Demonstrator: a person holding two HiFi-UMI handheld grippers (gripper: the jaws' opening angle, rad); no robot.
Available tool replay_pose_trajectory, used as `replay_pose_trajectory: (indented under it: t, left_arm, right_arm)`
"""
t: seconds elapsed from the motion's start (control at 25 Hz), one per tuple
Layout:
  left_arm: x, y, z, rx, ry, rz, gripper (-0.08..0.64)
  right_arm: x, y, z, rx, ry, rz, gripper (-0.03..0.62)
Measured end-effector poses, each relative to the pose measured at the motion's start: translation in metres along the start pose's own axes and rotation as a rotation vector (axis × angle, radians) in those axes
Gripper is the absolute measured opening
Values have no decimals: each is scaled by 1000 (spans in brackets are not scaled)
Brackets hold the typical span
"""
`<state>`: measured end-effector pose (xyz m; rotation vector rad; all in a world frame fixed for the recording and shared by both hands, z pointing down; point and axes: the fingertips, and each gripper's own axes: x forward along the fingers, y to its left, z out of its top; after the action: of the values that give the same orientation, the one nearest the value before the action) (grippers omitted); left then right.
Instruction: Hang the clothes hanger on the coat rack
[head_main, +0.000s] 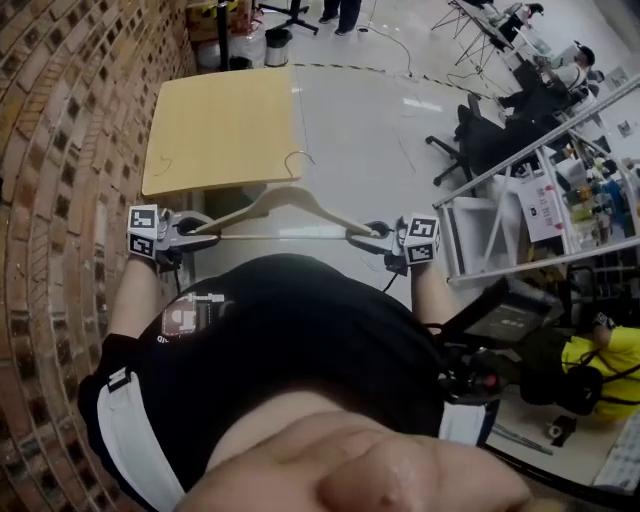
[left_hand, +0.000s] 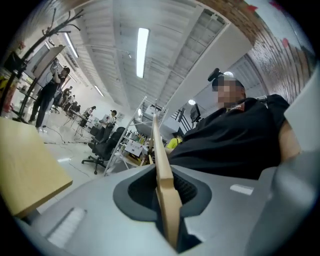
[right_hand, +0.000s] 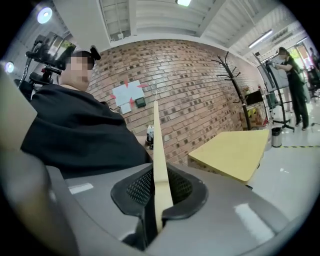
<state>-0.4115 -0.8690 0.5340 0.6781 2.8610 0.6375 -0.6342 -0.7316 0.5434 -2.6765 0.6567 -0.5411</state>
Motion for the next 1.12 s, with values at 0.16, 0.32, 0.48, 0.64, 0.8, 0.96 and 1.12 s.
replay_pose_trajectory:
  t: [0.16,0.32,0.48,0.64,0.8,0.96,1.12]
  left_arm:
    - [-5,38,15,-20,34,-30,51]
    - [8,80,28,-29,41,-44,49]
    - [54,125,47,-26,35,-15,49]
    - [115,170,79,-12,3,55,49]
    - [169,212,108,-5,-32,86,49]
    - [207,259,131,-11,-57,95,49]
    - [219,303,153,-16,-61,91,50]
  right_arm:
    - [5,-28,6,46,-26,-27,51]
    - [-8,-68,13,46,-31,-31,51]
    - [-57,-124,22,22,-22,-3,51]
    - [-121,-189,43,5,4,44,51]
    - [-179,-244,68,-11,41,81,51]
    - [-218,-293,90,-8,39,107,51]
    - [-234,-342,104,-33,65,103,51]
